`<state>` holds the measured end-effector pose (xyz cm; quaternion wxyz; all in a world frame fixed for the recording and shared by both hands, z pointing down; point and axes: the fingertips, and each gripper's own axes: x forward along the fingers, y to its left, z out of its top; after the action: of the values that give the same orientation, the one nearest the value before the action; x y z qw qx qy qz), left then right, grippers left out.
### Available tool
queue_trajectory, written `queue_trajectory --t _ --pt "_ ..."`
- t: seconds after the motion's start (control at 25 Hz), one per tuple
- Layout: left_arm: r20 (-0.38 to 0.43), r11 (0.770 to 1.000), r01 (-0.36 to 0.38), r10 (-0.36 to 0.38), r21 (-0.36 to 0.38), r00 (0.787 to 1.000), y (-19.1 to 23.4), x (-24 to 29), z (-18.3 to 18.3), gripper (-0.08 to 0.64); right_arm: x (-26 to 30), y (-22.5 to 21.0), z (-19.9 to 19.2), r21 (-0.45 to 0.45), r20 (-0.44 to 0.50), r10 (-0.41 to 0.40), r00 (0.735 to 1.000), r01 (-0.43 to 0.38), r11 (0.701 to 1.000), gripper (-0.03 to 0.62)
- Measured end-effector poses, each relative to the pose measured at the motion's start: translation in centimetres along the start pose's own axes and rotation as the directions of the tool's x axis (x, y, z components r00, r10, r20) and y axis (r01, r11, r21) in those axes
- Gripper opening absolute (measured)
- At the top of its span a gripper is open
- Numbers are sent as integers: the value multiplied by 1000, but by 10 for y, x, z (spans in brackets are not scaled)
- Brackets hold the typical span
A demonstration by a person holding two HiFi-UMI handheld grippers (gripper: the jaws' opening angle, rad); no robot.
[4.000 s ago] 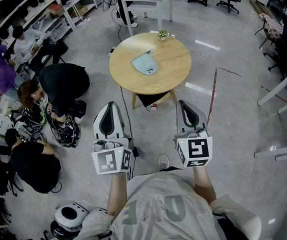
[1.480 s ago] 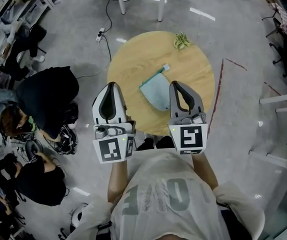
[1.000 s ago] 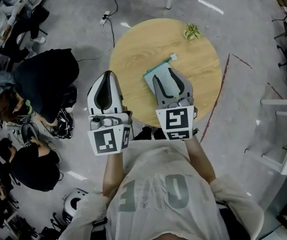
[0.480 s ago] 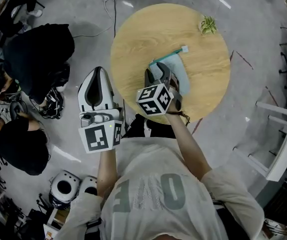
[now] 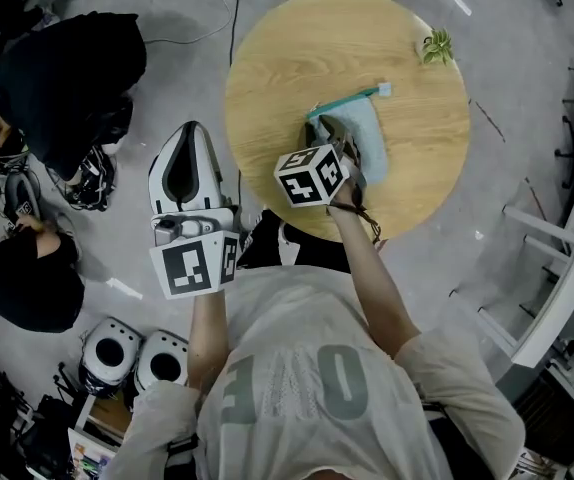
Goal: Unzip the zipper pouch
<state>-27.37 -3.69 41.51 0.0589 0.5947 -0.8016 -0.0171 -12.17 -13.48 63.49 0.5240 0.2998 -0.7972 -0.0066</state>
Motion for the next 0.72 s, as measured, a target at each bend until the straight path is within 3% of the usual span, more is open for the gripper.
queue_trajectory --t 0.4,0.72 --pt "26 1000 -6 6 0 1000 8 -4 6 28 -5 -11 8 32 11 -33 999 32 999 51" --pt "110 999 38 -36 -11 993 -10 3 42 28 -72 -67 45 123 166 -106 980 86 989 38"
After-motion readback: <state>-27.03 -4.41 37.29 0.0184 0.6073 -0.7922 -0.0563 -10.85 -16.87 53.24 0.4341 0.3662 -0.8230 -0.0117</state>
